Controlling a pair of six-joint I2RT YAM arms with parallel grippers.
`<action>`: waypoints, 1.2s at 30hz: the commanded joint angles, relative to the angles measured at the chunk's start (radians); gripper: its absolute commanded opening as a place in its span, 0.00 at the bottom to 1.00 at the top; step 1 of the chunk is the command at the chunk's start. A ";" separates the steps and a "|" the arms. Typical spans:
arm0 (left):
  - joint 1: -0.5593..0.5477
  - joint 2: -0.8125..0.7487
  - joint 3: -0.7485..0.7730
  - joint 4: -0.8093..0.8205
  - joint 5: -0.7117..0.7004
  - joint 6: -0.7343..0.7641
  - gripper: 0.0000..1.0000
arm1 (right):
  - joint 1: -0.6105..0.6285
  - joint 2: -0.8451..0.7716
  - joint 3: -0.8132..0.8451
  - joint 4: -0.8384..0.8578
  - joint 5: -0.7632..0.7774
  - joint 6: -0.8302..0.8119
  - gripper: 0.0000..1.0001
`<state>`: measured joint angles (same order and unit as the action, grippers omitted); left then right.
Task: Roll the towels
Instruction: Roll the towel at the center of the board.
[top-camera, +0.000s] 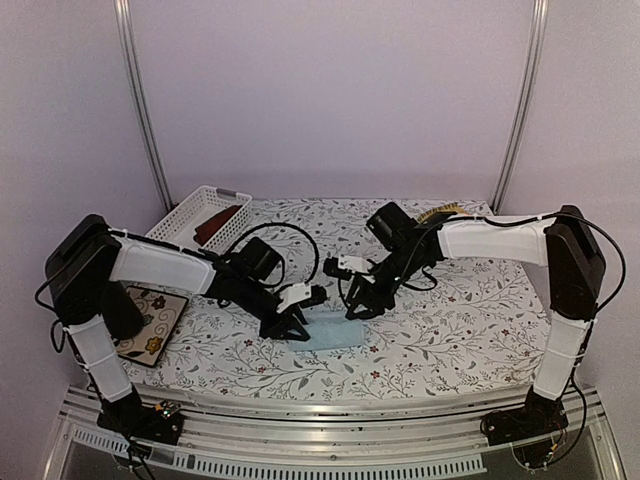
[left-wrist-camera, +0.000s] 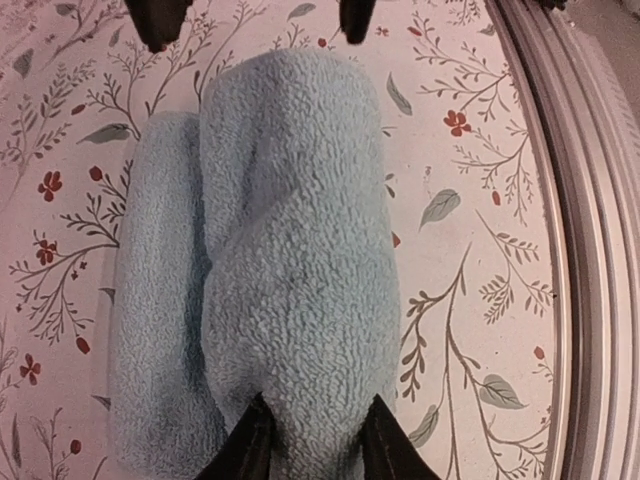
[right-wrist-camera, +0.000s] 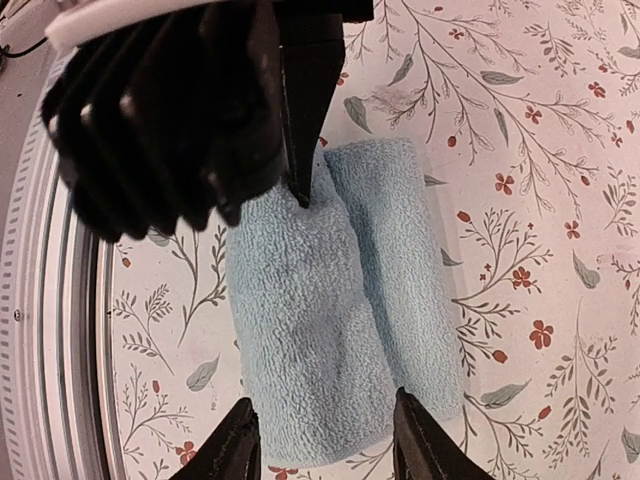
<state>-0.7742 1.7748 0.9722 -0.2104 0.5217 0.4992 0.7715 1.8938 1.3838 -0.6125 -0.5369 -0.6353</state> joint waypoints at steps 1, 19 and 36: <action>0.055 0.064 0.062 -0.118 0.135 -0.052 0.29 | -0.031 -0.062 -0.040 0.006 -0.004 0.024 0.46; 0.214 0.410 0.371 -0.369 0.445 -0.219 0.35 | -0.020 -0.286 -0.267 0.197 0.120 -0.044 0.46; 0.217 0.497 0.408 -0.414 0.451 -0.284 0.36 | 0.268 -0.128 -0.360 0.509 0.631 -0.212 0.48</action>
<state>-0.5552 2.2276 1.3922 -0.5915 1.0554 0.2337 1.0054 1.7248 1.0431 -0.1898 -0.0437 -0.8177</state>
